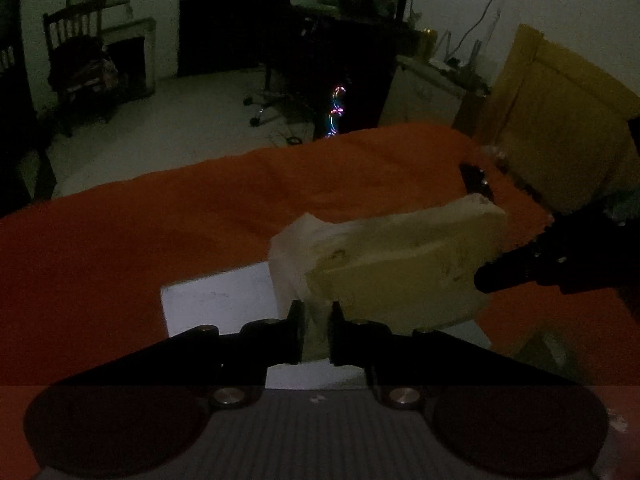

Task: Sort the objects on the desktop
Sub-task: 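Carry the tissue pack with both grippers into the white box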

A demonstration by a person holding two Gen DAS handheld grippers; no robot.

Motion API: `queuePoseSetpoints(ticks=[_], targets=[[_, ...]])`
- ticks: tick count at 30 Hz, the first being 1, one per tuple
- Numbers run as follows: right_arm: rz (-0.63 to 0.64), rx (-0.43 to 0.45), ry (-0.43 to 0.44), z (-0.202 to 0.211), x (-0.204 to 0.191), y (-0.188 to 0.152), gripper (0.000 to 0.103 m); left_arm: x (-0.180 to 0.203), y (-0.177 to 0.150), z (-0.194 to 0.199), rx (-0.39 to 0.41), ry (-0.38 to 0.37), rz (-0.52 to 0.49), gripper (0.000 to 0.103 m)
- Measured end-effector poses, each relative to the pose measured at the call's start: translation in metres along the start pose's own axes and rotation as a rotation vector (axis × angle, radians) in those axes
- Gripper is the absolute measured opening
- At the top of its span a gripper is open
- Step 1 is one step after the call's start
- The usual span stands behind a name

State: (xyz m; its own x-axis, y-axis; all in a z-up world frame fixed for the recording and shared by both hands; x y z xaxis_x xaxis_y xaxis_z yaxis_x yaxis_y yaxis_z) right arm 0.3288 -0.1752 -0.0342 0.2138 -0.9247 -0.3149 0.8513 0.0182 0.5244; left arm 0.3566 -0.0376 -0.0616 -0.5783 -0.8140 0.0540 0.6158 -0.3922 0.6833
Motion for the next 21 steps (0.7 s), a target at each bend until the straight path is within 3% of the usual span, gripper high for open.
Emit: queuePoseSetpoints(ticks=[9, 12, 21], targets=[[0.072, -0.009, 0.034, 0.066, -0.031, -0.057, 0.008, 0.046, -0.044, 0.063, -0.029, -0.022, 0.065, 0.009], [0.084, -0.025, 0.037, 0.081, -0.032, -0.083, 0.008, 0.070, -0.063, 0.079, -0.025, -0.005, 0.029, 0.009], [0.111, -0.175, 0.036, 0.064, -0.034, -0.167, 0.009, 0.107, -0.129, 0.081, -0.131, -0.011, 0.042, 0.009]])
Point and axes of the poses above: each gripper's, at about its wrist camera, not at the fingertips, and z roughly against the way its jaws point, x to its right, y to its top, the point moved 9 cm from there along -z, roughly the way its jaws point, and after that the axes turned 6 degrees about -z, right-handed, at the moved point
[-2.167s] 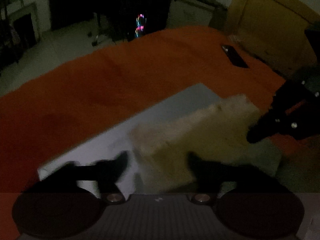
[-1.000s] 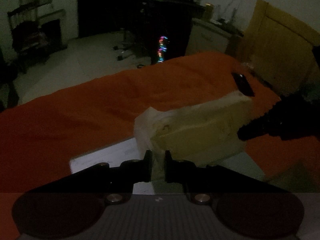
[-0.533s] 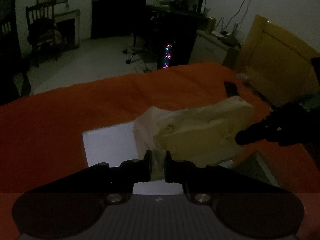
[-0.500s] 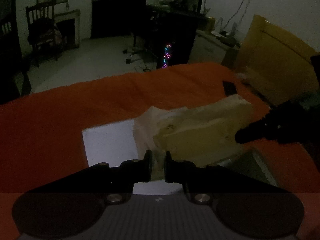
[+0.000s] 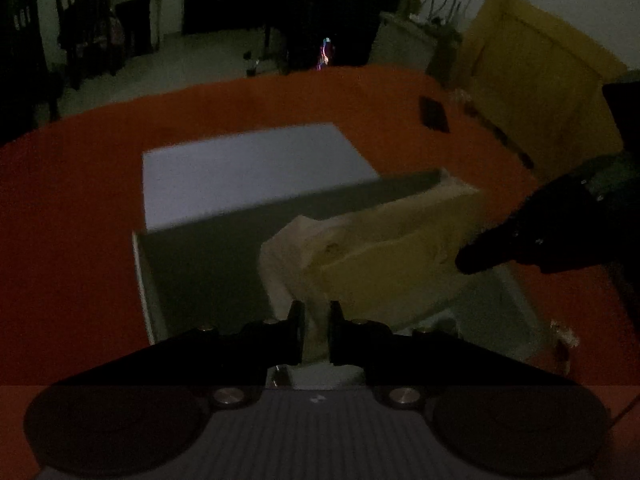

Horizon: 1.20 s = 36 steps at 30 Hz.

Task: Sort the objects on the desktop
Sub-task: 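Carry the tissue pack with both grippers into the white box, then lower the tissue pack into the box and open both grippers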

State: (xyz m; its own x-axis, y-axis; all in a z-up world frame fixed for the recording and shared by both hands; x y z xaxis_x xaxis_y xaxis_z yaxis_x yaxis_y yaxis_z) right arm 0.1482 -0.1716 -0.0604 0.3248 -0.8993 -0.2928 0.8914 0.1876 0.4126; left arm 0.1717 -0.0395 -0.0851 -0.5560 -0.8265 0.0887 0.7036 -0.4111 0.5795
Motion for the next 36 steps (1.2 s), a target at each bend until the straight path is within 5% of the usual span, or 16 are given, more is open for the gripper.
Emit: queuePoseSetpoints(ticks=[13, 22, 36], targets=[[0.004, -0.129, -0.015, -0.048, 0.015, -0.031, 0.009, 0.017, -0.058, -0.034, -0.141, -0.012, -0.025, 0.009], [0.033, -0.182, -0.052, -0.065, 0.015, -0.060, 0.010, 0.022, -0.069, -0.052, -0.177, -0.021, -0.037, 0.009], [0.027, -0.218, -0.061, -0.077, 0.012, -0.057, 0.016, 0.026, -0.090, -0.061, -0.234, -0.011, -0.049, 0.009]])
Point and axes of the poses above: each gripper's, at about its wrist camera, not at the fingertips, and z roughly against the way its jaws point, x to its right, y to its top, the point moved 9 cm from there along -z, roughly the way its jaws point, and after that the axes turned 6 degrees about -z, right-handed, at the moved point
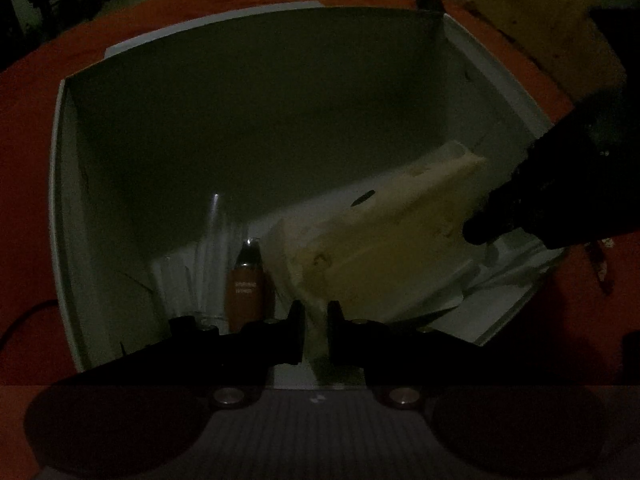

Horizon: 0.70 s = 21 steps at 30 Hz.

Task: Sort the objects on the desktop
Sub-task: 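Lower the tissue pack into the box and open both grippers, then withdraw both grippers from the box toward the paper sheet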

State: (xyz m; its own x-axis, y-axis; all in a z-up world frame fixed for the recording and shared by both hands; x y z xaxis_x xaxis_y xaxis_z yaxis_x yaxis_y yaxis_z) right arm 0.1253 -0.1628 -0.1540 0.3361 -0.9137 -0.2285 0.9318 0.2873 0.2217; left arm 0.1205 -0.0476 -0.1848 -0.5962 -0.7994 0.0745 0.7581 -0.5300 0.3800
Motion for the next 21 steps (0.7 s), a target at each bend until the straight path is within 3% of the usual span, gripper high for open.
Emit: queuePoseSetpoints(ticks=[2, 6, 9, 10, 14, 17, 21], targets=[[-0.001, 0.001, -0.004, 0.001, 0.001, -0.001, 0.017, 0.000, 0.000, 0.000, -0.002, 0.003, -0.002, 0.010], [-0.026, 0.009, -0.003, 0.000, 0.006, -0.002, 0.033, -0.002, 0.000, 0.001, -0.002, 0.009, 0.000, 0.012], [-0.048, 0.020, -0.006, 0.005, 0.009, -0.001, 0.055, -0.006, 0.001, 0.005, 0.009, 0.022, 0.002, 0.028], [-0.053, 0.027, 0.001, 0.009, 0.009, -0.001, 0.057, -0.007, 0.002, 0.008, 0.009, 0.038, 0.002, 0.036], [-0.082, 0.066, 0.007, 0.024, 0.011, 0.006, 0.076, -0.007, 0.008, 0.019, 0.023, 0.048, 0.016, 0.046], [-0.120, 0.097, 0.027, 0.036, 0.011, 0.012, 0.079, -0.006, 0.019, 0.031, 0.054, 0.038, 0.027, 0.058], [-0.150, 0.145, 0.046, 0.060, 0.010, 0.027, 0.080, -0.010, 0.044, 0.052, 0.113, 0.022, 0.058, 0.058]])
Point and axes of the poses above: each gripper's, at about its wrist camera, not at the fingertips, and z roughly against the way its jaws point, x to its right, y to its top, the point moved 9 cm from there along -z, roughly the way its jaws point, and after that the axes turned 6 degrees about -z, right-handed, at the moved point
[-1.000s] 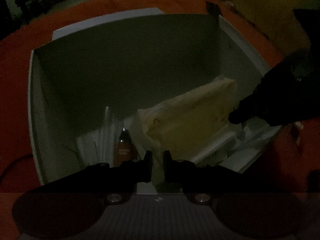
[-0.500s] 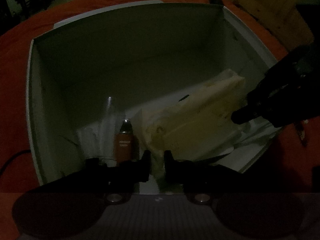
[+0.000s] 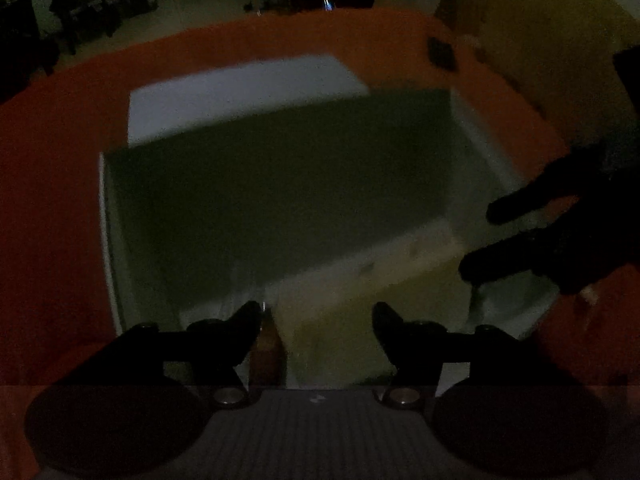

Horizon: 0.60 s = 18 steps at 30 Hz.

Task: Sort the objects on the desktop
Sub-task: 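Withdraw both grippers from the box toward the paper sheet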

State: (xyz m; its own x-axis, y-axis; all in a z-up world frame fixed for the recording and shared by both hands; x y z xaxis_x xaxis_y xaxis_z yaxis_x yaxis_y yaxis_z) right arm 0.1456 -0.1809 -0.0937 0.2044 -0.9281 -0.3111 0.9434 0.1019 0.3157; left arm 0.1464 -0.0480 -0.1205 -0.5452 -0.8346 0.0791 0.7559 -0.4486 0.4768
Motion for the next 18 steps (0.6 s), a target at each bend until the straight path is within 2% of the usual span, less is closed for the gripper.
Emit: queuePoseSetpoints(ticks=[2, 7, 13, 18], targets=[[-0.018, 0.036, 0.006, 0.012, -0.002, 0.012, 0.080, -0.006, 0.014, 0.009, 0.035, 0.010, 0.016, 0.062], [-0.062, 0.161, 0.020, 0.034, 0.003, 0.031, 0.082, -0.021, 0.034, 0.025, 0.089, 0.024, 0.065, 0.062], [-0.138, 0.148, 0.059, 0.051, 0.014, 0.047, 0.082, -0.042, 0.039, 0.032, 0.103, 0.043, 0.092, 0.062], [-0.081, 0.185, -0.002, 0.068, 0.022, 0.075, 0.082, -0.074, 0.048, 0.031, 0.092, 0.056, 0.139, 0.061]])
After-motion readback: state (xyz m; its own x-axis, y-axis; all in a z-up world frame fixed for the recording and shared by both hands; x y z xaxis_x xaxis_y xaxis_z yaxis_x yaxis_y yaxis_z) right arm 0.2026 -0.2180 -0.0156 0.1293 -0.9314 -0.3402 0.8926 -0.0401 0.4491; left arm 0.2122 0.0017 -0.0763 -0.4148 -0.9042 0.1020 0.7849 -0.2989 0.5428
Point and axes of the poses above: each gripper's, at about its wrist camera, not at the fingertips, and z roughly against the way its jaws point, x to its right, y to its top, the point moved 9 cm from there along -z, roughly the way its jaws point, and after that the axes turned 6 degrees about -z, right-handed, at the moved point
